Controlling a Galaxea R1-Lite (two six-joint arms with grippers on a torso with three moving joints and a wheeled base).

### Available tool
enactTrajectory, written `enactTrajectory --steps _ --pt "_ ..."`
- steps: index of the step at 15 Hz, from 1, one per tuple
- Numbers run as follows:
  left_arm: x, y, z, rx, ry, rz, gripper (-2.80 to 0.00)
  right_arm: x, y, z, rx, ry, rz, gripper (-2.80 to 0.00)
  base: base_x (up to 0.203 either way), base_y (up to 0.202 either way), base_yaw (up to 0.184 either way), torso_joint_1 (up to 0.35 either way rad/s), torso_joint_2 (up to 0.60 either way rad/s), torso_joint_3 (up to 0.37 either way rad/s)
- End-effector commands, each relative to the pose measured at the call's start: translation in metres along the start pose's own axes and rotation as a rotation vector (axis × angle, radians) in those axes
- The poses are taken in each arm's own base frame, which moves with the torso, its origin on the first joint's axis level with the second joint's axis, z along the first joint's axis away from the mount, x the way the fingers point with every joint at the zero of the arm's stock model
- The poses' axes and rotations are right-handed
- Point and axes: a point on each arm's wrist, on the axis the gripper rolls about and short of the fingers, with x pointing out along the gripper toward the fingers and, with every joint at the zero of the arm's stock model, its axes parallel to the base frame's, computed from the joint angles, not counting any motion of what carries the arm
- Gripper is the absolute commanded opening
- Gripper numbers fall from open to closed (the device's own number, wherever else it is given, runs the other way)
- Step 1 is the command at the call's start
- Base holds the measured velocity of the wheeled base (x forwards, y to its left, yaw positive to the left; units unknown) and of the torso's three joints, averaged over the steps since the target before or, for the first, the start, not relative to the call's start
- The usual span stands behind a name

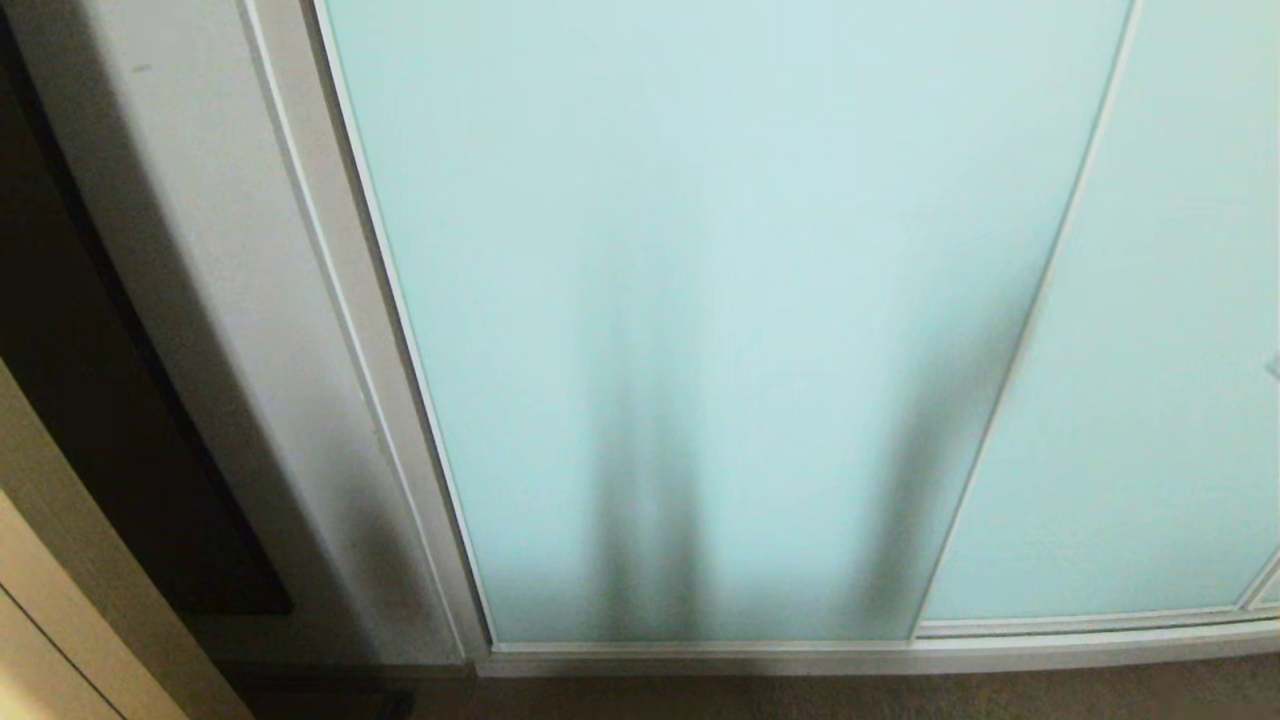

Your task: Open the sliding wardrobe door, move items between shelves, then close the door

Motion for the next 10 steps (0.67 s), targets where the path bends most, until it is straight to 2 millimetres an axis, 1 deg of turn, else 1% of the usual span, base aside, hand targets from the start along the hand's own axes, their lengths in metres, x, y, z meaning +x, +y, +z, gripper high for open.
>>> enactTrajectory --steps 1,3,5,8,9,10 --pt "0.0 0.0 0.0 0.0 0.002 0.001 -2.8 -0.064 0.022 -0.024 -0.039 -0.043 0.09 -2.8 0.0 0.0 0.0 0.0 0.0 0.0" --pt "0.0 0.0 0.0 0.0 0.002 0.001 -2.8 -0.107 0.029 -0.055 -0.067 -0.061 0.166 -2.8 0.0 0.0 0.0 0.0 0.0 0.0" --pt "0.0 0.0 0.0 0.0 0.002 0.001 -2.8 -0.137 0.029 -0.073 -0.091 -0.093 0.209 -2.8 0.0 0.0 0.0 0.0 0.0 0.0" --pt "0.0 0.0 0.0 0.0 0.002 0.001 -2.8 -0.17 0.023 -0.1 -0.093 -0.064 0.222 -2.8 0.0 0.0 0.0 0.0 0.0 0.0" --pt "0.0 0.0 0.0 0.0 0.002 0.001 -2.8 -0.178 0.021 -0.111 -0.102 -0.035 0.232 -2.8 0.0 0.0 0.0 0.0 0.0 0.0" --pt "0.0 0.0 0.0 0.0 0.002 0.001 -2.8 -0.183 0.019 -0.124 -0.117 0.039 0.238 -2.8 0.0 0.0 0.0 0.0 0.0 0.0"
